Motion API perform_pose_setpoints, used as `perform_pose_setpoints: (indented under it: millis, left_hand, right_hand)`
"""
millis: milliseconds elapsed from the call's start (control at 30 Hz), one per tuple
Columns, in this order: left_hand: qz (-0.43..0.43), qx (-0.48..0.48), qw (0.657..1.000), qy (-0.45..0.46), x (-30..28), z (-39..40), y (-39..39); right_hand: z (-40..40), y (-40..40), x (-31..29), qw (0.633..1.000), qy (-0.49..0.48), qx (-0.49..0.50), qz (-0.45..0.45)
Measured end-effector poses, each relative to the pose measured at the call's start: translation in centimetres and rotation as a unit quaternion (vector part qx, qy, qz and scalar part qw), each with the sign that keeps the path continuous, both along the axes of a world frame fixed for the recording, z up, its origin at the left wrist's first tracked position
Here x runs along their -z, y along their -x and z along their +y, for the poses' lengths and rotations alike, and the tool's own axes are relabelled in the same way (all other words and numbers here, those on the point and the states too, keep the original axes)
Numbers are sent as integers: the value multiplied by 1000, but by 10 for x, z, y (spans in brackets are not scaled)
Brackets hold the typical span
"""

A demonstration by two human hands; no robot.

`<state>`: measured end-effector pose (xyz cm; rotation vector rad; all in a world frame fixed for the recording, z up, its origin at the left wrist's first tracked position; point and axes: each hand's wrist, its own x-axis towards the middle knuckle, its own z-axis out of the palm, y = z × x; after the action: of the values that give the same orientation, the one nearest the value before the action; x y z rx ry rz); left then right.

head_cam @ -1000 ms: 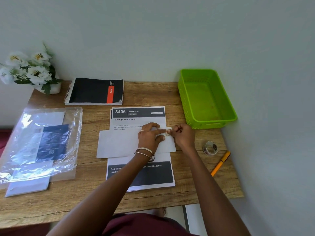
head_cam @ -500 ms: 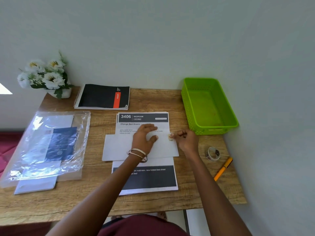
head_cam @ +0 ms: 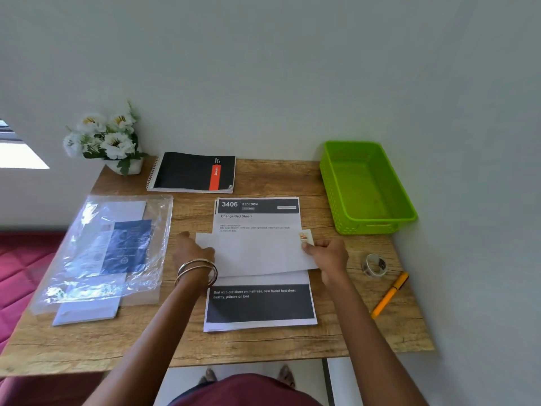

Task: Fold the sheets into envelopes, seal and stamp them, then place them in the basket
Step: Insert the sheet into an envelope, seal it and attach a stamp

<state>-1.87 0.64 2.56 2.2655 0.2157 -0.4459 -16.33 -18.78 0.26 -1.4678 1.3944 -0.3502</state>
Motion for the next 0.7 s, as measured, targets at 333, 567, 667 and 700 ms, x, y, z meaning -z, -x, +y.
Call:
perform_pose_setpoints:
  millis: [333,567,667,700]
  left_hand:
    - [-39,26,984,171,-36,4,-8]
    - [-54,54,950,302,-92,-35,-8]
    - [-83,73,932,345,-114,-68,-7]
    - [-93,85,927,353,-120,-80,-7]
  right_hand:
    - [-1,31,-44,966,-143,-40,-212]
    - [-26,69,-100,958,-42,-142,-246]
    - [-43,87,-123,954,22,-146,-261]
    - [-51,92,-126,954,53,-127,-265]
